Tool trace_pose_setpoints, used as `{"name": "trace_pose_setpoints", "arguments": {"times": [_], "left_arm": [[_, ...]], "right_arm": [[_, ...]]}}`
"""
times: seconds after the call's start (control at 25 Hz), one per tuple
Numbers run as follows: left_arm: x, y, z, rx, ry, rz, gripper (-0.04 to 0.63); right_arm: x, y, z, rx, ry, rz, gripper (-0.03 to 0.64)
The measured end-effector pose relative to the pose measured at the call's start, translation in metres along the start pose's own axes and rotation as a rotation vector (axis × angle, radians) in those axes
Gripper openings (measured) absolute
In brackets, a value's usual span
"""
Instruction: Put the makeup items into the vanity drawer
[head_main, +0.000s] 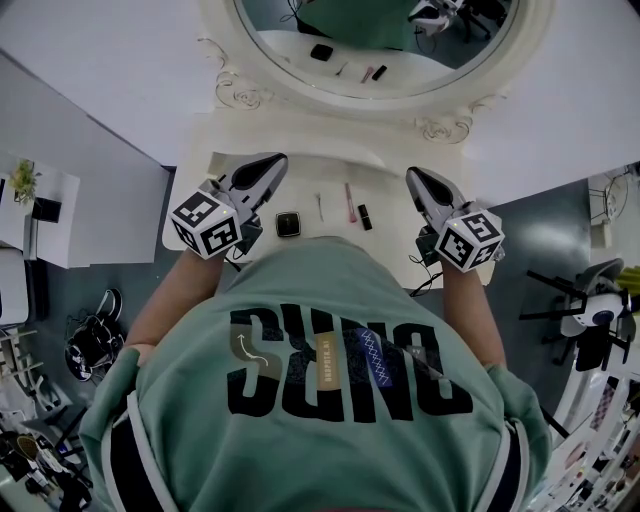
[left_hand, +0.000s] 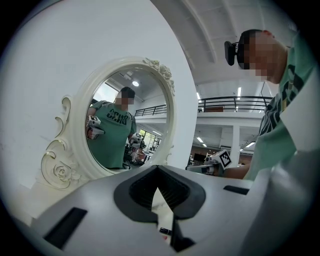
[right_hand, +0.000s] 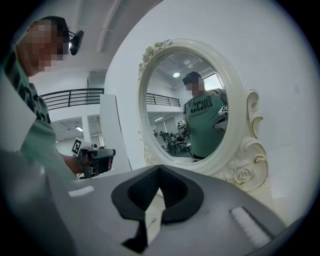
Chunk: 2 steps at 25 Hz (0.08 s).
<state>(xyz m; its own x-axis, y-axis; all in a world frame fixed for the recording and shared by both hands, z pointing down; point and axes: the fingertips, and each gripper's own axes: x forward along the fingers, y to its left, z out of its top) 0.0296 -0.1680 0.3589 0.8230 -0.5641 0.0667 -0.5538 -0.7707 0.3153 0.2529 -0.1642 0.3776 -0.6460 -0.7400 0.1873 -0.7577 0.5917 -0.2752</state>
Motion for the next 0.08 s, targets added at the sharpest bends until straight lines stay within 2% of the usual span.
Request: {"name": "trace_pose_setpoints", "arguments": {"times": [0.08], "left_arm": [[-0.0007,0.0001,0.0001,-0.001,0.000,0.002,0.002]], "right_arm": [[-0.0005,0.0000,0.0006,-0.001,-0.001,0.000,0.006]]}}
